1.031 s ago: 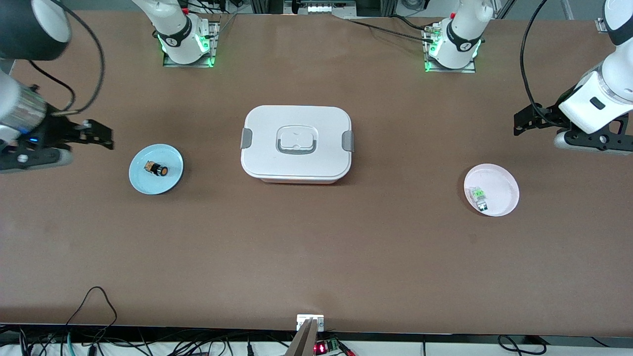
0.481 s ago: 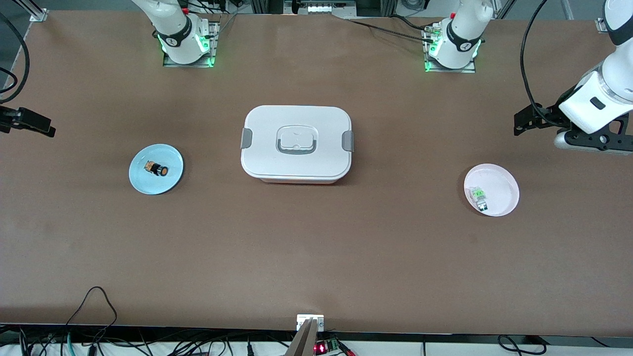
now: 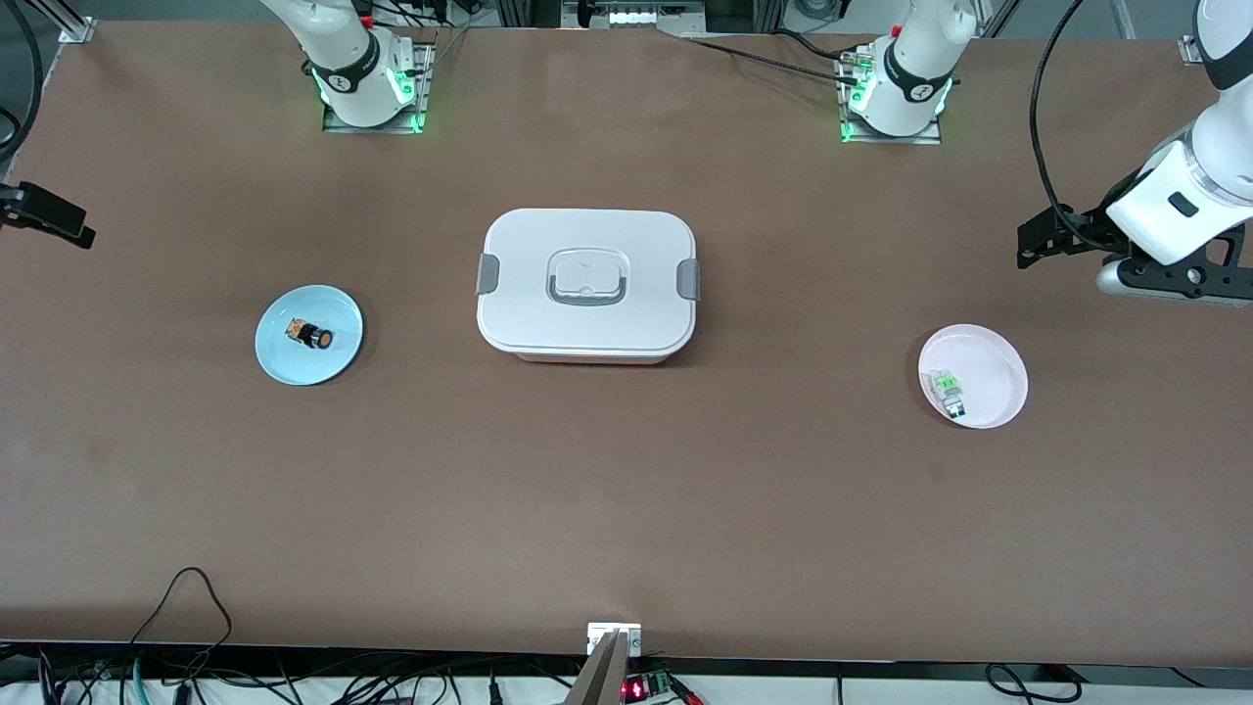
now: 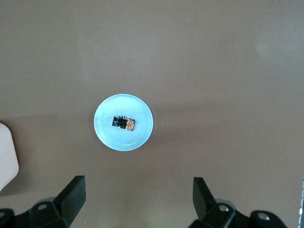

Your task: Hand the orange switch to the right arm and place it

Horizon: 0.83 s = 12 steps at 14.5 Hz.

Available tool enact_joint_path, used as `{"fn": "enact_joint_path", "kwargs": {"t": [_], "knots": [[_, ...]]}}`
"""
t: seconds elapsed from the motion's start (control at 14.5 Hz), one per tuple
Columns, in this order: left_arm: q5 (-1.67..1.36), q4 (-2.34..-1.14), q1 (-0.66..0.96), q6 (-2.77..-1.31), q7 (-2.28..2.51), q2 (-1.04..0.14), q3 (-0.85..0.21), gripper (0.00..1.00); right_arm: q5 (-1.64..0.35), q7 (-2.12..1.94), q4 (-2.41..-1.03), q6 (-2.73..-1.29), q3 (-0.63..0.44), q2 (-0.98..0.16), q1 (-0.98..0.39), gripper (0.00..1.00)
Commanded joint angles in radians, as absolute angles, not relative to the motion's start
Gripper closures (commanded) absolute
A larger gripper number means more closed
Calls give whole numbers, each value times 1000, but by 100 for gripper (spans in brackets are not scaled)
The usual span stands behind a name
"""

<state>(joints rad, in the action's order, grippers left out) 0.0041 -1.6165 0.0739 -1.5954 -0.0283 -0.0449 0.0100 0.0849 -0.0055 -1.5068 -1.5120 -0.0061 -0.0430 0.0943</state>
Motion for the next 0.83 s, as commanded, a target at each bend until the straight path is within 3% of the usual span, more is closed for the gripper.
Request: {"fn": "enact_joint_path", "kwargs": {"t": [0.0, 0.28, 0.76], "knots": [[46, -1586, 83, -1571, -18, -55, 12, 0, 83, -20, -1569, -1519, -17, 26, 83, 0], [46, -1586, 84, -1571, -20, -55, 12, 0, 57, -17, -1640, -1577, -31, 57, 83, 0], [46, -1586, 84, -1571, -20, -54, 12, 0, 51, -9, -1621, -1562, -28, 44, 83, 0]]}}
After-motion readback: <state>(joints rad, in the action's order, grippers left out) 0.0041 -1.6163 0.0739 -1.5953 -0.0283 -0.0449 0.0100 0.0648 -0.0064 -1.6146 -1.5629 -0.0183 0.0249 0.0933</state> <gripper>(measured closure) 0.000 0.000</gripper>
